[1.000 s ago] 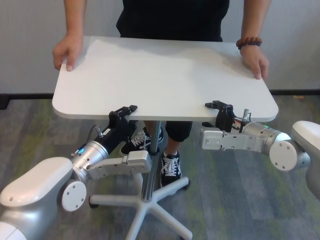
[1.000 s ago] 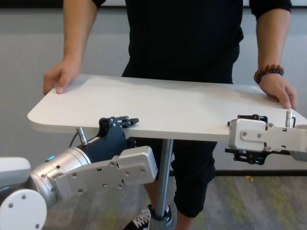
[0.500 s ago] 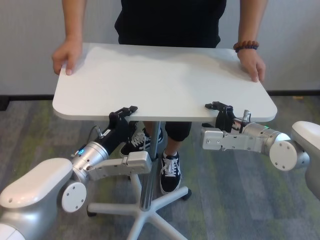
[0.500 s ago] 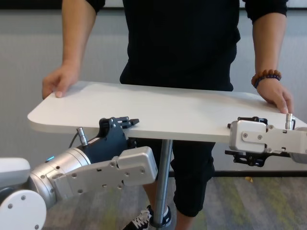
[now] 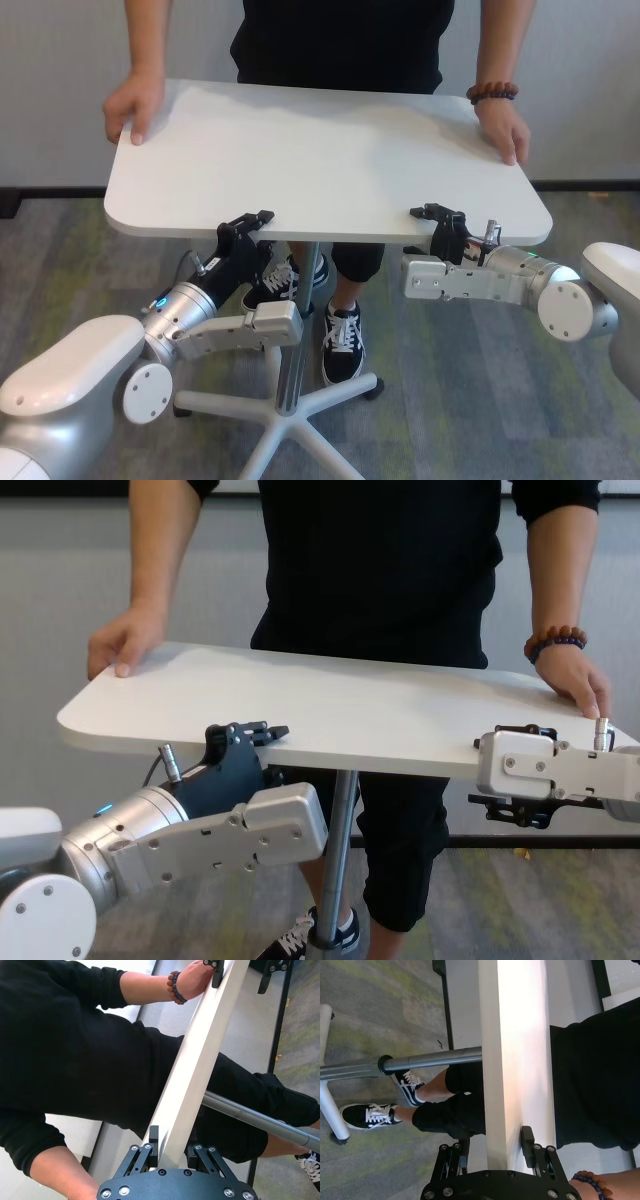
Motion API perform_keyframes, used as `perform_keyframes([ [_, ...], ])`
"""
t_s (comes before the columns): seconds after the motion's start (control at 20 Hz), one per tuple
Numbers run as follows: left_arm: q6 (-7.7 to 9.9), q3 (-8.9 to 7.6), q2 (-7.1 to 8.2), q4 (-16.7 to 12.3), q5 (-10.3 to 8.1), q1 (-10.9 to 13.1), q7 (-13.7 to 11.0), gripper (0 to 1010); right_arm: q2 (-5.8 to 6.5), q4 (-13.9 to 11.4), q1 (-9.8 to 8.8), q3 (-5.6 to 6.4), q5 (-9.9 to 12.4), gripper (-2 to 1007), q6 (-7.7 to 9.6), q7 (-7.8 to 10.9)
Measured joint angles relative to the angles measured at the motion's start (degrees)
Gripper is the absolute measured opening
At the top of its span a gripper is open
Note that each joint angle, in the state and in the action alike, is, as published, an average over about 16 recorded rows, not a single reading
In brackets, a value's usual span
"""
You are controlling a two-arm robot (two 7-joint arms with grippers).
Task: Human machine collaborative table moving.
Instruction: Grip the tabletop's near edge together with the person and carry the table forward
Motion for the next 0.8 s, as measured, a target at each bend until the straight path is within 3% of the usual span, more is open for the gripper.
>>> perform_keyframes([
  [0.2,0.05,-0.05,0.01,-0.13,-0.05,0.02,0.00,316,0.32,-0.89,-0.09,-0.37,-0.02,602,1.16,0.16],
  [0.8,0.05,-0.18,-0.11,0.08,-0.61,-0.11,-0.49,316,1.67,-5.21,-1.00,-1.32,-1.57,602,7.36,1.40],
])
